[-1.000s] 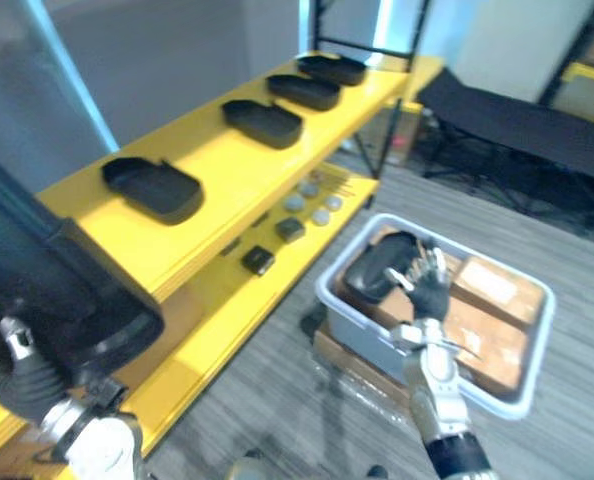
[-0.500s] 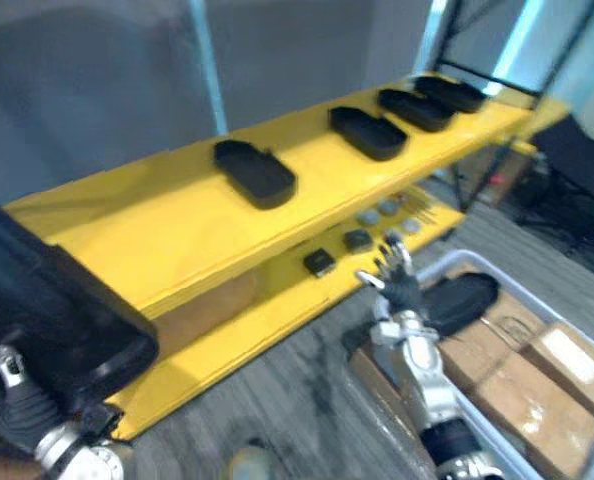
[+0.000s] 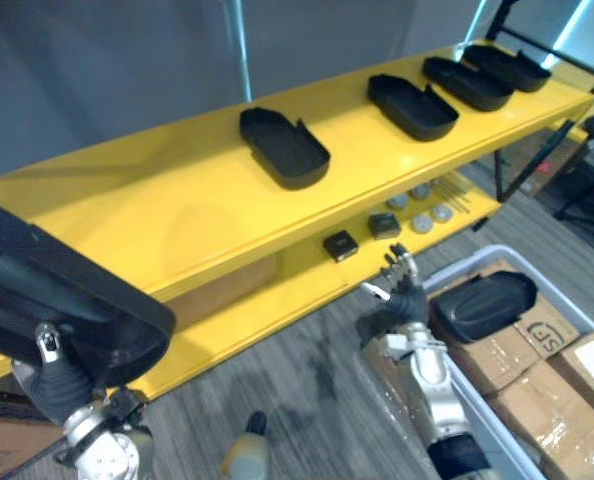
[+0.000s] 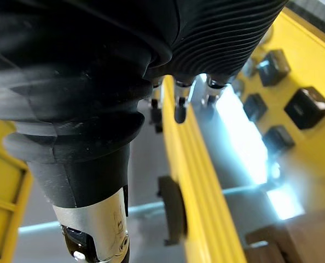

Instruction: Walk over and take plastic housings, then place them on the shelf

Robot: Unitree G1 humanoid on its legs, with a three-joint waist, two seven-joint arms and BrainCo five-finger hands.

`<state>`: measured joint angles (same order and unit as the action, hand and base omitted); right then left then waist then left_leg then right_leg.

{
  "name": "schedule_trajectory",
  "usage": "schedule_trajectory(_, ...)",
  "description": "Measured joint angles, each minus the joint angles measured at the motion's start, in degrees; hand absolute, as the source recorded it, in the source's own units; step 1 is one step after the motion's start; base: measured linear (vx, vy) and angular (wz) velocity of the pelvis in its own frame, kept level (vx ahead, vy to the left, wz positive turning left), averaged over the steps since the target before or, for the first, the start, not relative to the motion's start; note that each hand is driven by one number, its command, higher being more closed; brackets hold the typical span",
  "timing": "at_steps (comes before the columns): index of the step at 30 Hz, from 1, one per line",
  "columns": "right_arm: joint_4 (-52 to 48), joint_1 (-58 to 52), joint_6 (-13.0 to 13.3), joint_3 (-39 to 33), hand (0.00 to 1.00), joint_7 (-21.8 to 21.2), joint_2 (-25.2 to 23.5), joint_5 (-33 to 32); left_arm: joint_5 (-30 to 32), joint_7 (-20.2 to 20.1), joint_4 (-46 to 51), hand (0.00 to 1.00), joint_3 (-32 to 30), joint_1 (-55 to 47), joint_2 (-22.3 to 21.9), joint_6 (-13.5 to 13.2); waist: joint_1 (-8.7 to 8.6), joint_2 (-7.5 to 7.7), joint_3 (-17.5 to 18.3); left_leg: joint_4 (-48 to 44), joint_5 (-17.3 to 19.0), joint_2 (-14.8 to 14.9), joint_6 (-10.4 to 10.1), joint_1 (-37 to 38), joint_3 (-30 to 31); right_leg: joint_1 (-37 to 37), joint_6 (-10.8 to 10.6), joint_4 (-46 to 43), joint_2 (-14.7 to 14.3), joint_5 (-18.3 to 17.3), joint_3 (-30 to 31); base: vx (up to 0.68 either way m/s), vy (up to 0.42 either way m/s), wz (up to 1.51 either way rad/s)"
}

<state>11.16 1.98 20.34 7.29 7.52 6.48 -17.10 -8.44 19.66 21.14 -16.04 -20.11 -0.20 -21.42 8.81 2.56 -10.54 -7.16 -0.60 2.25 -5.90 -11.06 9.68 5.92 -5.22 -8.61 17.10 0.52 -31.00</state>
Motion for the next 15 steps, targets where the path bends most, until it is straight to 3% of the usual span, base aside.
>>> schedule_trajectory(2,-2.0,-1.8,0.4,-1.1,0.00,0.8,-0.1,1.1,-0.1,-2.8,-0.6,1.00,2.2,0.8,2.2,-1.2,-0.39,-0.24,-0.1,2.0,-1.2,0.4,0.1,0.3,2.4,-3.1,1.0,-7.2,0.2,-2.5,5.5,0.04,0.027,0.74)
schedule_trajectory(3,-3.2,-2.6,1.5,-1.7,0.00,1.2,-0.1,1.5,-0.1,-3.6,-1.5,1.00,3.4,2.0,4.2,-1.8,-0.77,0.46,-0.4,3.7,-2.5,-0.3,0.1,0.3,3.5,-4.5,1.1,-9.0,-0.7,-7.4,8.4,0.02,-0.101,0.70)
schedule_trajectory(5,-4.0,-2.0,2.7,-2.4,0.00,1.1,0.1,2.2,0.0,-3.9,-3.3,1.00,3.8,3.7,5.6,-2.2,-1.17,2.22,-0.5,4.8,-3.6,-1.9,-0.4,0.0,3.6,-5.0,0.5,-8.9,0.2,-10.6,7.8,-0.01,-0.129,0.27)
schedule_trajectory(10,-4.1,0.2,3.7,-4.5,0.00,-0.3,0.9,2.2,0.6,-3.8,-3.0,1.00,8.2,4.2,5.3,-2.2,-1.94,-1.91,-2.7,4.7,-4.4,0.4,-1.1,-0.1,0.8,-4.3,-3.1,-3.8,-2.0,-9.0,7.8,-0.09,-0.071,-0.31)
schedule_trajectory(13,-7.7,-2.8,3.6,-4.3,0.00,-0.4,0.8,2.2,0.5,-4.8,-2.1,1.00,9.0,3.4,4.1,-2.2,-3.32,-2.61,-2.9,4.6,-4.6,1.6,-1.4,0.4,0.5,-3.5,-3.3,-3.2,-3.2,-9.0,7.8,-0.10,-0.071,-0.11)
schedule_trajectory(15,-10.1,-4.7,3.6,-4.4,0.00,-0.4,0.8,2.2,0.5,-4.8,-1.9,1.00,9.0,1.6,3.3,-2.2,-3.34,-2.60,-2.9,4.6,-4.6,2.0,-1.4,1.9,-0.6,-2.5,-3.3,-3.3,-3.3,-9.0,8.4,-0.06,-0.018,-0.14)
